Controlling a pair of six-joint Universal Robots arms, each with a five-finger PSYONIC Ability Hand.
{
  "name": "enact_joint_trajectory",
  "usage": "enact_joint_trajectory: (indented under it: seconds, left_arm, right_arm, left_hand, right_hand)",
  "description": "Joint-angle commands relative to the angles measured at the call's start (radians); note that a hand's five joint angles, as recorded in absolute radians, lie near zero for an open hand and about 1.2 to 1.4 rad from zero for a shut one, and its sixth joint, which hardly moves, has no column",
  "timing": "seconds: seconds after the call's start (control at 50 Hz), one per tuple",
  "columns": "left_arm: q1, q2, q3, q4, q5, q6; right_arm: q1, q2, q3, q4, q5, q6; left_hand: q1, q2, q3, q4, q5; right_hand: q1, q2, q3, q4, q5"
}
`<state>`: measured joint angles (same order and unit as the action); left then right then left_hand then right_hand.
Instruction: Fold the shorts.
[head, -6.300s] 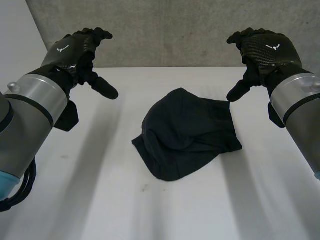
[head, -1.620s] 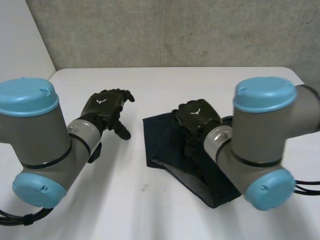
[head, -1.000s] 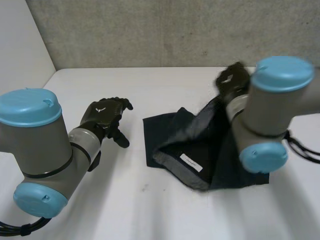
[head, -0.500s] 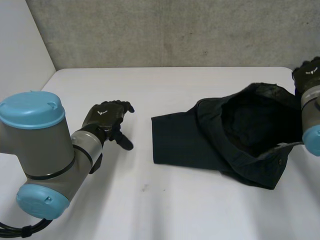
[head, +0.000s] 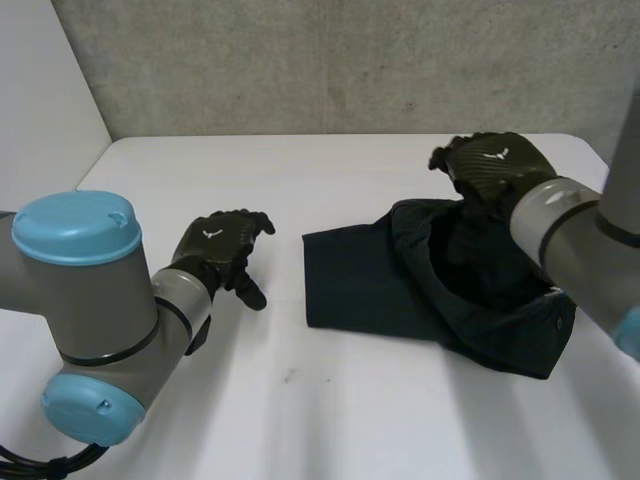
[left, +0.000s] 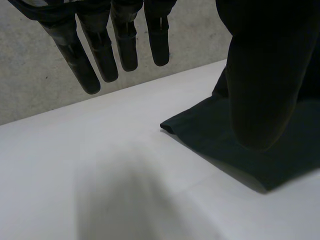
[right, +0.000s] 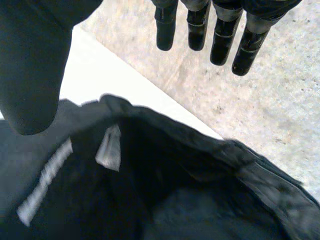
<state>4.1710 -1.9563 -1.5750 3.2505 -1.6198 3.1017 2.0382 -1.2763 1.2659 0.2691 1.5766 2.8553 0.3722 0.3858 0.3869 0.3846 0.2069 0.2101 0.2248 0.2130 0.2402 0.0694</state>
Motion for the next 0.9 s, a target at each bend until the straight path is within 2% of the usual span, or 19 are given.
enact_joint_trajectory:
  seconds: [0.02,0.08,0.18,0.24,0.3,0.36,0.38,0.4,0.52,0.58,0.68,0.76,0.9]
  left_arm:
    - [-0.003,0.002,0.000,0.002,0.000,0.000]
    - [-0.003,0.002,-0.002,0.000,0.000,0.000]
    - [-0.003,0.002,-0.002,0.000,0.000,0.000]
    - [-0.003,0.002,-0.003,0.000,0.000,0.000]
    - [-0.003,0.002,-0.003,0.000,0.000,0.000]
    - [-0.003,0.002,-0.002,0.000,0.000,0.000]
    - [-0.003,0.002,-0.002,0.000,0.000,0.000]
    - [-0.003,0.002,-0.002,0.000,0.000,0.000]
    - [0.004,0.002,0.006,0.005,0.000,0.000]
    - [0.008,0.002,0.021,0.017,0.000,0.000]
    - [0.011,0.007,0.055,0.064,0.005,0.002]
    - [0.008,0.007,0.089,0.094,0.009,0.008]
    - [-0.009,-0.025,0.154,0.100,0.017,0.008]
  right_arm:
    - [0.138,0.165,-0.172,-0.007,0.155,0.108]
    - [0.169,0.236,-0.232,-0.008,0.209,0.096]
    - [0.186,0.409,-0.374,-0.005,0.315,-0.028]
    - [0.189,0.465,-0.417,-0.007,0.352,-0.088]
    - [0.189,0.529,-0.471,-0.008,0.388,-0.149]
    - [0.189,0.574,-0.505,-0.007,0.384,-0.214]
    - [0.188,0.577,-0.511,-0.007,0.382,-0.235]
    - [0.188,0.575,-0.517,-0.005,0.379,-0.285]
    - [0.189,0.456,-0.487,-0.004,0.372,-0.373]
    - [0.191,0.349,-0.445,-0.004,0.327,-0.375]
    - [0.185,0.152,-0.387,-0.001,0.182,-0.379]
    - [0.182,0.051,-0.366,0.005,0.100,-0.383]
    - [0.186,-0.029,-0.297,0.022,0.059,-0.386]
  left_hand:
    - [0.064,0.051,0.050,0.052,0.055]
    - [0.067,0.054,0.053,0.055,0.058]
    - [0.064,0.051,0.050,0.052,0.055]
    - [0.064,0.051,0.050,0.052,0.055]
    - [0.064,0.051,0.050,0.052,0.055]
    - [0.064,0.051,0.050,0.052,0.055]
    - [0.064,0.051,0.050,0.052,0.055]
    - [0.064,0.051,0.050,0.052,0.055]
    - [0.056,0.042,0.041,0.043,0.046]
    - [0.044,0.030,0.029,0.031,0.035]
    - [0.035,0.021,0.020,0.023,0.026]
    - [0.009,-0.005,-0.006,-0.004,-0.001]
    - [-0.076,-0.090,-0.091,-0.089,-0.086]
  right_hand:
    - [0.022,0.007,0.019,-0.008,-0.012]
    - [0.022,0.007,0.019,-0.008,-0.012]
    - [0.030,0.016,0.028,0.000,-0.003]
    - [0.068,0.054,0.066,0.038,0.035]
    - [0.341,0.326,0.338,0.311,0.307]
    - [1.059,1.044,1.056,1.029,1.025]
    - [1.185,1.170,1.182,1.155,1.151]
    - [1.186,1.171,1.183,1.156,1.152]
    - [1.186,1.172,1.183,1.156,1.152]
    - [1.186,1.172,1.183,1.156,1.152]
    - [1.186,1.172,1.183,1.156,1.152]
    - [1.186,1.172,1.183,1.156,1.152]
    - [1.186,1.172,1.183,1.156,1.152]
